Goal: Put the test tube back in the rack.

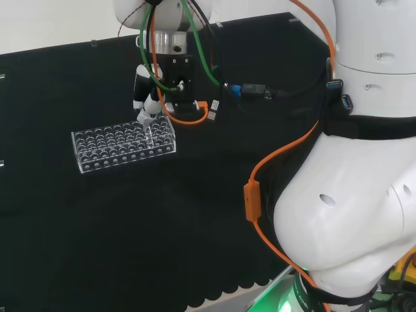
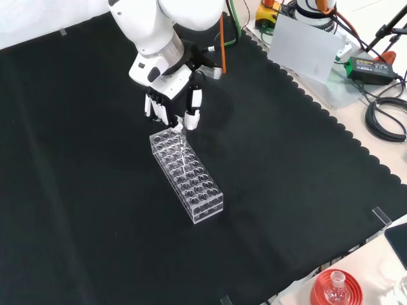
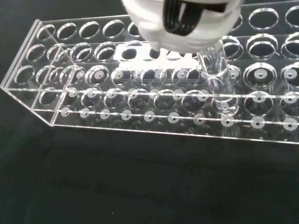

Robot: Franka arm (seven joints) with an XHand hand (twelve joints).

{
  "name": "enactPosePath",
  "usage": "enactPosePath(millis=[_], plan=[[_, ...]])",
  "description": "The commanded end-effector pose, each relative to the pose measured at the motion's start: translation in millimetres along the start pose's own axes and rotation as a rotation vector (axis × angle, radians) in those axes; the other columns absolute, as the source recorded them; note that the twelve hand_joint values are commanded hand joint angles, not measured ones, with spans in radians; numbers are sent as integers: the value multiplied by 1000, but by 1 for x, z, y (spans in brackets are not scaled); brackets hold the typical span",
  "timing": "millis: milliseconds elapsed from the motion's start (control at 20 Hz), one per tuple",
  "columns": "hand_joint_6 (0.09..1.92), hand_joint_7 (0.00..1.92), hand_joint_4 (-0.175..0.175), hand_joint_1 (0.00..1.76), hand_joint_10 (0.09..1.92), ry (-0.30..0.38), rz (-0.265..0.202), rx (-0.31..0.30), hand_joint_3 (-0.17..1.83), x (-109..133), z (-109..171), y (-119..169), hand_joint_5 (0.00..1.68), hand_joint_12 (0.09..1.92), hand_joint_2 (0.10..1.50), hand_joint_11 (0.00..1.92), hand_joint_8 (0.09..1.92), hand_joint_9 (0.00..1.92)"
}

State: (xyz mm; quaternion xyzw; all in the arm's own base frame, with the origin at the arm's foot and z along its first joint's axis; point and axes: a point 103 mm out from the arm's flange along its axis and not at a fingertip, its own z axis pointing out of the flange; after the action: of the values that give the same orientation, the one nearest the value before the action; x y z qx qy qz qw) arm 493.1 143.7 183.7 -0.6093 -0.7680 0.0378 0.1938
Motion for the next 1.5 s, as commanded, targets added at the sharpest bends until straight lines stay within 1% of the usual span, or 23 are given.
enactPosePath(millis=[50,500,650,900,1050,1100,1150,1200,1250,1300,1350,1400,1450,1500], plan=[[582,1390,-175,1412,437,-9,-2,4,10,2,1,2,1222,1214,973,788,585,1195],[581,1390,-175,1412,436,-4,-5,8,9,1,5,3,1223,1214,974,788,584,1196],[581,1391,-175,1412,436,-9,-15,15,9,2,5,4,1223,1214,974,789,584,1196],[580,1391,-175,1412,436,-8,-13,13,9,2,10,6,1223,1214,974,789,583,1196],[580,1391,-175,1412,436,6,-14,12,8,1,9,6,1223,1214,974,789,583,1196],[580,1391,-175,1412,437,21,-14,19,8,0,10,6,1223,1214,974,788,583,1196],[560,1367,-175,1375,450,36,-12,25,14,-2,10,6,1236,1215,972,784,550,1218],[581,1326,-175,1342,471,41,-13,33,24,-3,10,7,1224,1229,976,762,561,1220],[656,1265,-175,1318,508,49,-12,40,29,-3,10,7,1179,1253,993,726,629,1194],[752,1272,-151,1343,550,53,-12,42,30,-4,9,7,1058,1281,979,683,595,1152],[845,1262,-117,1316,593,57,-11,46,28,-4,8,7,934,1309,950,638,589,1104],[920,1198,-85,1285,639,60,-12,51,32,-4,8,7,809,1340,922,584,619,1043],[971,1117,-59,1260,686,62,-14,54,50,-4,7,7,708,1369,894,531,671,982],[997,1028,-41,1238,732,64,-15,54,174,-4,6,7,626,1400,819,474,727,919]])
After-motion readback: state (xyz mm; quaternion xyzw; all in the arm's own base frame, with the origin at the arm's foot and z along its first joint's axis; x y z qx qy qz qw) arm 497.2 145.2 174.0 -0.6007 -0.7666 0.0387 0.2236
